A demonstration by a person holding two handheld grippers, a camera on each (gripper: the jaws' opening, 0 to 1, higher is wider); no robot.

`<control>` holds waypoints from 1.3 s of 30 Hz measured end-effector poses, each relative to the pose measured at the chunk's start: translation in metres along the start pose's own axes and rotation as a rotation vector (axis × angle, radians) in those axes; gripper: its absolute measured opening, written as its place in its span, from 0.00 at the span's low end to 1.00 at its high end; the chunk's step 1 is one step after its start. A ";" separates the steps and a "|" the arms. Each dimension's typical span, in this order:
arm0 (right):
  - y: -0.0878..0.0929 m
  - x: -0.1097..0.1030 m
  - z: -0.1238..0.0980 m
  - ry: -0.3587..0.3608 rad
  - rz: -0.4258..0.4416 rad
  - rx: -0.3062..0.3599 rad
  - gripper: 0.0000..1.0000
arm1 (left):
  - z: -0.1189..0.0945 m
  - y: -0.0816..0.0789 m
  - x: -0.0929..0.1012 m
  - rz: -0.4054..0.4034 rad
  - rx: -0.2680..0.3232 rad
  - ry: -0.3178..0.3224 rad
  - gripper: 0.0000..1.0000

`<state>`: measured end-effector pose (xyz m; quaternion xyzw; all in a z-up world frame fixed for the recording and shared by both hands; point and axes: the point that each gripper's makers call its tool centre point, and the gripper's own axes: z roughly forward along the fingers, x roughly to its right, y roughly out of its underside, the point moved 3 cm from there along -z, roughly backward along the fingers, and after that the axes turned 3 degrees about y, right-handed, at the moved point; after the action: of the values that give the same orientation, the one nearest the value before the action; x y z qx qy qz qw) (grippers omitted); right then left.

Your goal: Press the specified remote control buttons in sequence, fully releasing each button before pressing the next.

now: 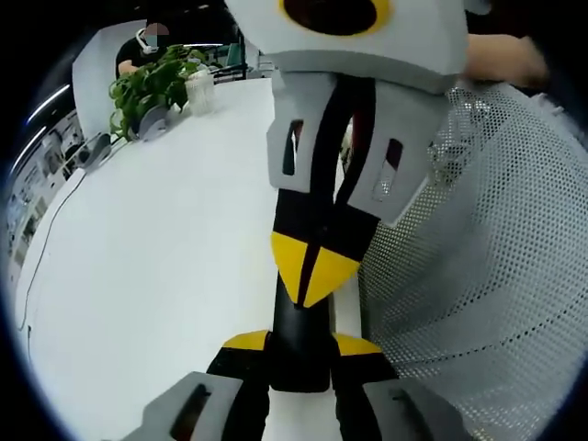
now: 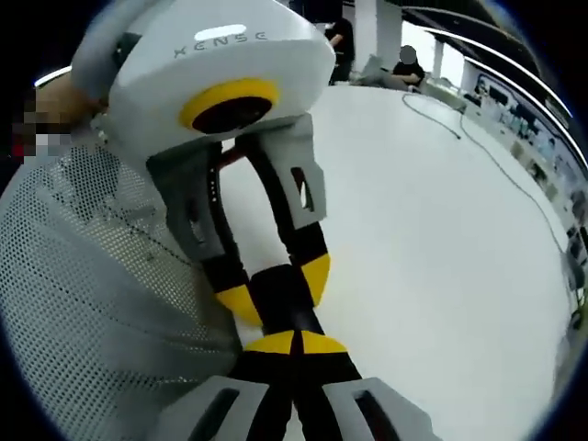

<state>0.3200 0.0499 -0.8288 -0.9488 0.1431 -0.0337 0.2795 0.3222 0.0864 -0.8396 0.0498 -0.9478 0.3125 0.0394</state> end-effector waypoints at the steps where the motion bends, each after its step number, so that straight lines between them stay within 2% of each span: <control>1: 0.000 0.000 0.000 -0.003 0.005 -0.003 0.00 | 0.000 0.000 0.000 -0.001 0.000 0.000 0.25; 10: 0.000 -0.001 0.002 0.029 -0.055 -0.027 0.00 | 0.000 0.000 0.000 -0.005 0.006 0.001 0.25; 15: -0.001 0.001 0.002 0.039 -0.033 -0.026 0.00 | 0.000 0.000 0.000 -0.010 0.013 0.002 0.25; 18: -0.002 0.004 0.002 0.024 0.055 -0.001 0.00 | 0.000 0.001 0.000 -0.019 0.030 0.000 0.25; 20: -0.002 0.006 0.003 0.007 0.066 0.013 0.00 | 0.000 0.001 0.000 -0.027 0.041 -0.003 0.25; 26: -0.003 0.006 0.004 -0.015 0.050 0.014 0.00 | 0.000 0.001 0.000 -0.045 0.074 -0.016 0.25; 35: -0.003 0.006 0.004 -0.015 0.009 0.016 0.00 | 0.000 0.000 -0.001 -0.035 0.060 -0.010 0.25; 37: -0.003 0.004 0.004 -0.029 0.021 0.012 0.00 | 0.001 0.000 -0.001 -0.034 0.058 -0.013 0.25; 39: -0.002 0.003 0.003 -0.022 0.015 0.003 0.06 | 0.001 0.000 -0.001 -0.040 0.059 -0.017 0.25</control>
<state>0.3242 0.0524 -0.8306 -0.9476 0.1472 -0.0211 0.2827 0.3227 0.0861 -0.8403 0.0727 -0.9373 0.3389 0.0360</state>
